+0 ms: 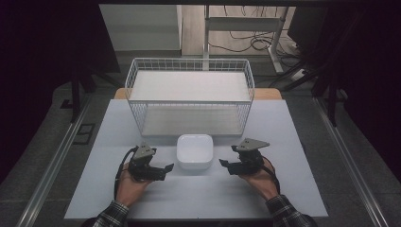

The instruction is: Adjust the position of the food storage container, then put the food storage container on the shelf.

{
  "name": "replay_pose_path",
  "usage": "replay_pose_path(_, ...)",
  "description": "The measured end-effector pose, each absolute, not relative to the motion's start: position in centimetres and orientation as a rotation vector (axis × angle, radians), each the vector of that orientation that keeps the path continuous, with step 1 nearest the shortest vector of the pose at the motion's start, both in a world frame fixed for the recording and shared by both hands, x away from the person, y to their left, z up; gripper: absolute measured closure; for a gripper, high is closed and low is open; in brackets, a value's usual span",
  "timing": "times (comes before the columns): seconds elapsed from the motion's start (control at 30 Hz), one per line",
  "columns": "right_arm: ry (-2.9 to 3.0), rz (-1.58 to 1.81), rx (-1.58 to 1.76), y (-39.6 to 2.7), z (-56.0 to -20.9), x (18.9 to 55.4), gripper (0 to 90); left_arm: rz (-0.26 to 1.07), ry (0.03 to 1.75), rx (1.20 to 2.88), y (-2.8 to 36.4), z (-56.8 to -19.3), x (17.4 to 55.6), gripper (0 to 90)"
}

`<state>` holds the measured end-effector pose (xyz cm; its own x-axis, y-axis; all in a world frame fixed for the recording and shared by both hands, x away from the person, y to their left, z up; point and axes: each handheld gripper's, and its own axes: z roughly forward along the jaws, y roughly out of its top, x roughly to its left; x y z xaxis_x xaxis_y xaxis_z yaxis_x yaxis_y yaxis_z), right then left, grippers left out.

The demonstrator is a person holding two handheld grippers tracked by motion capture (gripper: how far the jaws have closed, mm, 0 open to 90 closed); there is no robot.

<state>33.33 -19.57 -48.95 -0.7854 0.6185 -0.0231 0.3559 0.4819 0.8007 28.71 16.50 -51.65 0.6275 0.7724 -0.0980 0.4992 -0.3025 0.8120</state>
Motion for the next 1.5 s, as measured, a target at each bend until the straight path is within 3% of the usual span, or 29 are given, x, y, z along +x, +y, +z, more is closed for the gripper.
replay_pose_path(0.13,2.438,1.170,0.836,-19.5,-49.3,33.3,13.1,0.399,0.988,1.999,16.3,-52.0,28.5,4.4)
replay_pose_path(0.33,2.470,1.136,0.843,-19.2,-49.8,33.5,7.1,0.400,0.962,1.982,16.8,-52.4,28.8,4.0)
replay_pose_path(1.17,2.413,1.329,0.881,-18.0,-47.8,34.3,1.6,0.245,0.944,1.882,16.1,-49.9,30.6,2.3)
replay_pose_path(1.5,2.506,1.313,0.874,-15.7,-47.0,35.2,2.0,0.242,0.918,1.903,14.6,-49.5,32.3,8.3)
